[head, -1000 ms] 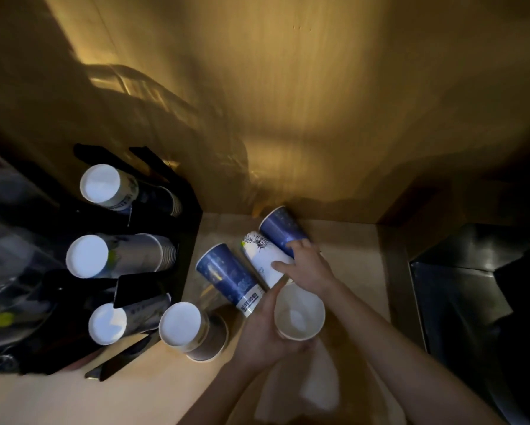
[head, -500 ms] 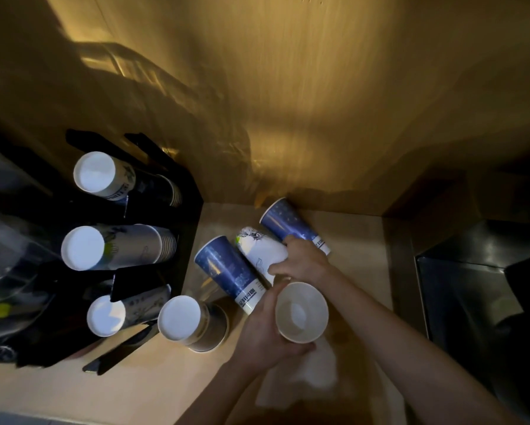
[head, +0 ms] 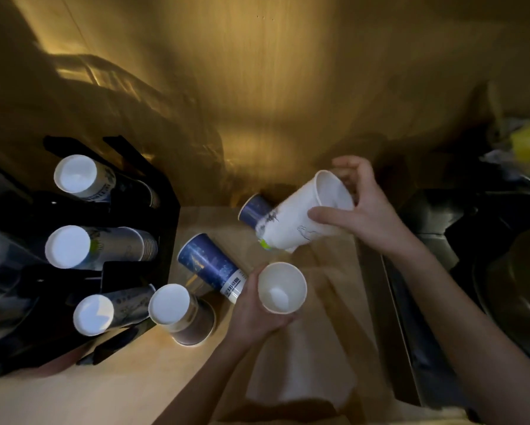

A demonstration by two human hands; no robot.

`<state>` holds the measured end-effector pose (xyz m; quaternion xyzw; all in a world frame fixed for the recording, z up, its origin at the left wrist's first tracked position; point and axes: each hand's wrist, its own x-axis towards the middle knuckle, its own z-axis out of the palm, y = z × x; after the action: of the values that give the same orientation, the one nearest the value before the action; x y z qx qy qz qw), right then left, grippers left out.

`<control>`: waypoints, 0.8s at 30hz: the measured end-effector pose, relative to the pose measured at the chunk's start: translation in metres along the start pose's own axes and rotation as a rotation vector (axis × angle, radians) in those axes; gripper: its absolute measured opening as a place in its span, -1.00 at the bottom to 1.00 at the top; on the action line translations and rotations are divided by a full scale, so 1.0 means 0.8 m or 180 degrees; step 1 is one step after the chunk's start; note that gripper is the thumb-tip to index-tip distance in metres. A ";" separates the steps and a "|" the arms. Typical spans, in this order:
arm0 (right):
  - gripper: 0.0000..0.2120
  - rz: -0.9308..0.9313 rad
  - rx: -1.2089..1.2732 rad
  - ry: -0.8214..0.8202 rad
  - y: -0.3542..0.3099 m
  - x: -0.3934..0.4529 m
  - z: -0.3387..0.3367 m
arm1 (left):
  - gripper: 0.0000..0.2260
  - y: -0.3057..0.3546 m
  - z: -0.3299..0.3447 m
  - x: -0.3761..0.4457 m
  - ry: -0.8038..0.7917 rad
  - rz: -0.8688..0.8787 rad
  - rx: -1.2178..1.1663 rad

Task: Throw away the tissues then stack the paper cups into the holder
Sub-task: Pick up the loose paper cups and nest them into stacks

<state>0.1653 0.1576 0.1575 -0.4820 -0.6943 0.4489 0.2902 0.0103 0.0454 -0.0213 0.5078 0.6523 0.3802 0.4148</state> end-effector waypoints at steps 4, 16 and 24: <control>-0.33 -0.0095 -0.0361 -0.0051 -0.008 -0.038 -0.001 | -0.17 0.002 0.004 -0.001 -0.0023 0.0057 -0.0364; -0.23 -0.0269 -0.1650 -0.0381 0.067 -0.066 0.111 | -0.15 -0.007 0.011 0.004 -0.0016 0.0121 -0.0424; -0.19 -0.0037 -0.1726 -0.0552 0.110 -0.060 0.140 | -0.26 -0.017 0.010 0.001 -0.0027 0.0267 -0.0666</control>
<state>0.1252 0.0860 0.0317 -0.4977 -0.8140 0.2847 0.0928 0.0130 0.0443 -0.0367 0.4902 0.5855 0.4611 0.4519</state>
